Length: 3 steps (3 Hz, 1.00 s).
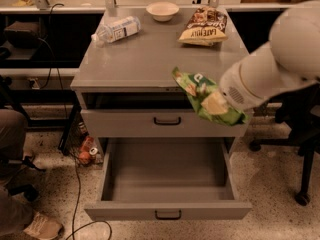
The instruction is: Place green rice chip bag into middle drawer
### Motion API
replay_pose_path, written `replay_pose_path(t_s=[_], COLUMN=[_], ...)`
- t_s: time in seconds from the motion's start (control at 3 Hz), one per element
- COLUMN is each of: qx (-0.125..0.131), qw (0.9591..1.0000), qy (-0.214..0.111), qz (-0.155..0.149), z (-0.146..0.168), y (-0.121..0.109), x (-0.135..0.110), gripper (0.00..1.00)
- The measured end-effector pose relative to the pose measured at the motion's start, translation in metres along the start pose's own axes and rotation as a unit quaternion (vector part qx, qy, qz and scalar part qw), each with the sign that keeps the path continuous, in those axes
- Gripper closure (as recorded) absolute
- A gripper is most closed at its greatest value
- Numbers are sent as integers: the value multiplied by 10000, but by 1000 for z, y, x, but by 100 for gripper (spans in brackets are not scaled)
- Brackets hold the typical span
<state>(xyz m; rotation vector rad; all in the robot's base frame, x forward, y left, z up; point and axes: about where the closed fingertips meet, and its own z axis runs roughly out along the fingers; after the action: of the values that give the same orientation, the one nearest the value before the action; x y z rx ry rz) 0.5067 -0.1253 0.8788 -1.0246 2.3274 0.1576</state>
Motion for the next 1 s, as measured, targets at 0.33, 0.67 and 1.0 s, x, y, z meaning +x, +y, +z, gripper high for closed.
replay_pose_path(t_s=[0.33,0.67,1.0], qx=[-234,-796,-832], qw=[9988,9928,9926], qy=[370,763,744], qz=[-234,-471,-483], z=[5,31,33], y=[23,50,51], x=[31,55,56], gripper=[100,100,100])
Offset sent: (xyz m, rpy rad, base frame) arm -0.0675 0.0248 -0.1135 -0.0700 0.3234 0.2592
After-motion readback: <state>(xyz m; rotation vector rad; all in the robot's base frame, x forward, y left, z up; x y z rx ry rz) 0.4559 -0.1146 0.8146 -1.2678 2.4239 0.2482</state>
